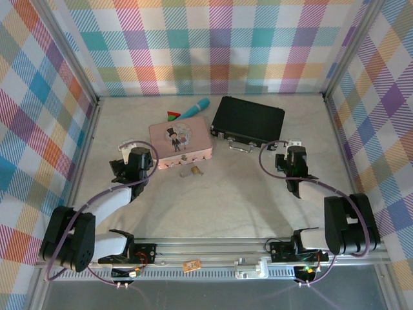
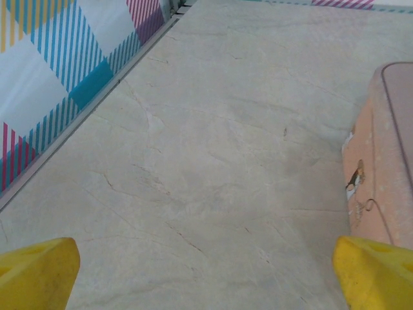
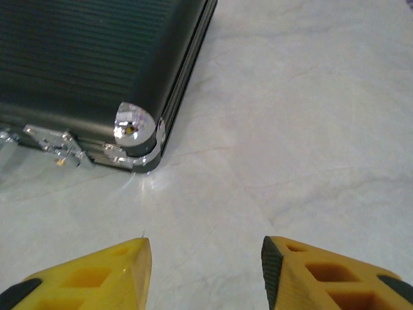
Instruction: Unlock the padlock with the key
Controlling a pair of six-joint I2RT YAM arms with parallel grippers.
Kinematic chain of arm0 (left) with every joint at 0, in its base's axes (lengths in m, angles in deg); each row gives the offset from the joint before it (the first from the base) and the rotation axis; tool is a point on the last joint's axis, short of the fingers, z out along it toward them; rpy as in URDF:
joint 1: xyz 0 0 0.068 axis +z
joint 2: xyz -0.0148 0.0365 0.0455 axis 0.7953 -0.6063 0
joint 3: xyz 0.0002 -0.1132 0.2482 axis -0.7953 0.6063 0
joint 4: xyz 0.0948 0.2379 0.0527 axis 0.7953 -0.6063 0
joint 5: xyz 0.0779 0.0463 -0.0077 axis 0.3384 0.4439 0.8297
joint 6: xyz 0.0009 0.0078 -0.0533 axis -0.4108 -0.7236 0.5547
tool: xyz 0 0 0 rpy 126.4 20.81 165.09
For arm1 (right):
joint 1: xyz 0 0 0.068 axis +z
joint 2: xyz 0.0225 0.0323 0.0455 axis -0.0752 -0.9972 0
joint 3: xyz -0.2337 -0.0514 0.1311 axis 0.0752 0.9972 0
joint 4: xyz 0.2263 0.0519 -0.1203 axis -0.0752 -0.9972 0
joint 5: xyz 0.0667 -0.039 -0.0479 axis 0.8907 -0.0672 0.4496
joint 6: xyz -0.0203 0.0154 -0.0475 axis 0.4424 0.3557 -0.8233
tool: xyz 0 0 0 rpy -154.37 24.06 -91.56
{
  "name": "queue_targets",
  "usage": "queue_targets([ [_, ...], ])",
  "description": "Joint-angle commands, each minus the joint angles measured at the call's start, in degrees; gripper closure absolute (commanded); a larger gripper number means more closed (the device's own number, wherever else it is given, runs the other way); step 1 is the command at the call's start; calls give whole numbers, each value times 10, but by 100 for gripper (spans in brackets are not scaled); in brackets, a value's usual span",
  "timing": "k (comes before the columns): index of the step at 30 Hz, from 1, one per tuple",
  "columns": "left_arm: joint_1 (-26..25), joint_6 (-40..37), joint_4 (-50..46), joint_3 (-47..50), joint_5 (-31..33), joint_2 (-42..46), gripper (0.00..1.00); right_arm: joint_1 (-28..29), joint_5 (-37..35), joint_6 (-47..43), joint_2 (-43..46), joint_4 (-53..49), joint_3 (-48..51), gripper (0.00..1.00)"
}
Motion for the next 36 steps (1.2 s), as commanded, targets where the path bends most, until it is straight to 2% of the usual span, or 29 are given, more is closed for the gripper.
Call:
queue_targets([
  [1, 11, -55, 125, 26, 7, -28, 0, -18, 56, -16, -25, 163, 4, 47],
  [3, 13, -72, 182, 40, -12, -49, 0, -24, 81, -17, -48, 159, -5, 39],
  [5, 14, -91, 249, 55, -27, -70, 0, -27, 93, -18, -77, 204, 8, 32],
  [6, 14, -102, 275, 59, -35, -81, 0, -31, 100, -15, -90, 237, 15, 24],
  [7, 16, -110, 303, 66, -48, -88, 0, -39, 112, -8, -84, 219, 13, 15],
  [8, 16, -122, 359, 79, -59, -102, 0, -49, 124, -1, -89, 226, 17, 0],
  [9, 18, -133, 408, 90, -68, -123, 0, -53, 123, 3, -110, 247, 23, 1],
  [10, 20, -127, 416, 92, -74, -138, 0, -54, 124, 1, -118, 284, 28, 1],
  [11, 22, -144, 466, 99, -88, -162, 0, -54, 127, 3, -103, 240, 20, 1],
  [13, 25, -131, 430, 98, -102, -145, 0, -56, 126, 2, -111, 265, 25, 1],
  [17, 54, -120, 442, 104, -175, -157, 0, -55, 126, 2, -108, 257, 24, 1],
  [19, 68, -115, 496, 105, -185, -199, 0, -55, 127, 2, -107, 254, 24, 1],
  [21, 70, -105, 425, 92, -192, -178, 0, -55, 127, 2, -106, 254, 24, 1],
  [23, 71, -113, 441, 84, -192, -194, 0, -55, 127, 2, -106, 253, 23, 1],
  [25, 73, -105, 396, 66, -195, -188, 0, -56, 127, 2, -107, 254, 23, 1],
  [36, 80, -100, 393, 63, -204, -189, 1, -56, 127, 2, -107, 254, 23, 1],
])
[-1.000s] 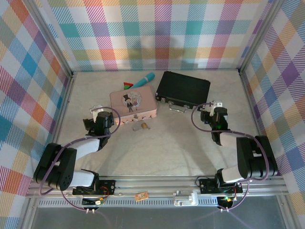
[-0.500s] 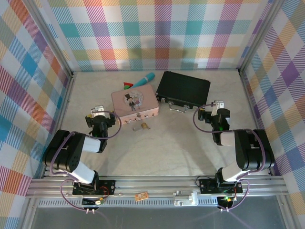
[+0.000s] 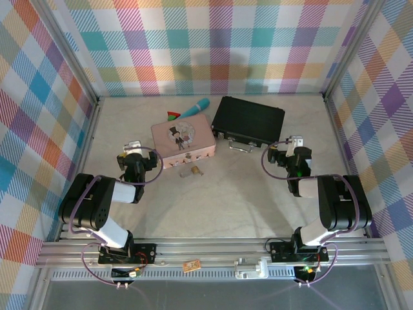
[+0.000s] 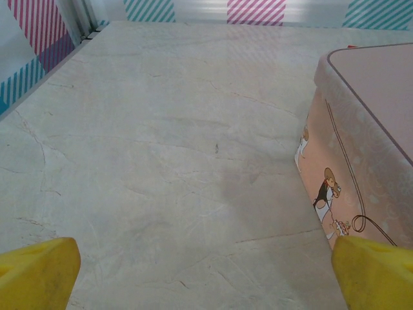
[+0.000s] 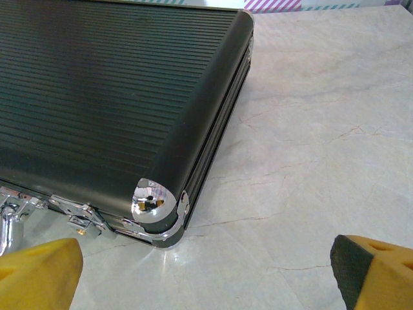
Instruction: Unlock the padlock with the key
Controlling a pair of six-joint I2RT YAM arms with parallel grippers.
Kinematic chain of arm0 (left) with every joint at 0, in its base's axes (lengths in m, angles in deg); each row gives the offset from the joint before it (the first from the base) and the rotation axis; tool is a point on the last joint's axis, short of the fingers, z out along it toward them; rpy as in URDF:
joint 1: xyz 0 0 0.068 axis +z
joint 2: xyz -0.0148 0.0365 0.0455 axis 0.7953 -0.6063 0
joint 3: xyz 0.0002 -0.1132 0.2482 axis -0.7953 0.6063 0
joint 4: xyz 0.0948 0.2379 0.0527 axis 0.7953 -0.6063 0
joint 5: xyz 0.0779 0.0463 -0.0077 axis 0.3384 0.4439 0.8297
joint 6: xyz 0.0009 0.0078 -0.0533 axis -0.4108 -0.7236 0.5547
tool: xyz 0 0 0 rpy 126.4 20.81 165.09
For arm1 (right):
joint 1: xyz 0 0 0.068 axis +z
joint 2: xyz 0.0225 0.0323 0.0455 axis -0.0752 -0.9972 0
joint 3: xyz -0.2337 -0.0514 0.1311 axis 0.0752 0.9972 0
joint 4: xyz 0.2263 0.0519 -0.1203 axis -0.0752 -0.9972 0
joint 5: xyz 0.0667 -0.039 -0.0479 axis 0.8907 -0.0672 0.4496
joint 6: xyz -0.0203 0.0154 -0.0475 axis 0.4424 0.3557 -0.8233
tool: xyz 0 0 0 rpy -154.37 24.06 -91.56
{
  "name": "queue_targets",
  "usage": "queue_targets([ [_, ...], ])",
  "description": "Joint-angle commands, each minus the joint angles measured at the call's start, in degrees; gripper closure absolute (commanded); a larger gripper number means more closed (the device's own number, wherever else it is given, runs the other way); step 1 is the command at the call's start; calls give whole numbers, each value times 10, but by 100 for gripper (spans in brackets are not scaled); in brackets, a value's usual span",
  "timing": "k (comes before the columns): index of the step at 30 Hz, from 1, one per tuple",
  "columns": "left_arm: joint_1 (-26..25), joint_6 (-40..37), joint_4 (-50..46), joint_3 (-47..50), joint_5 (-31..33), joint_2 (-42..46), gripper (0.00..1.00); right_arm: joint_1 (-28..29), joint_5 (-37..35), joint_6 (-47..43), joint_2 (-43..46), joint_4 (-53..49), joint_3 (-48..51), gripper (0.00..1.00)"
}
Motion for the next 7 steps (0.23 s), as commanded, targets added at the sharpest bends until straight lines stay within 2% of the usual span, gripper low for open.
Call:
queue_targets([
  [1, 10, 8, -5, -12, -14, -2, 1, -1, 10, 6, -2, 23, 1, 1],
  [7, 10, 8, -5, -12, -14, -2, 1, -2, 10, 5, 0, 25, 2, 1],
])
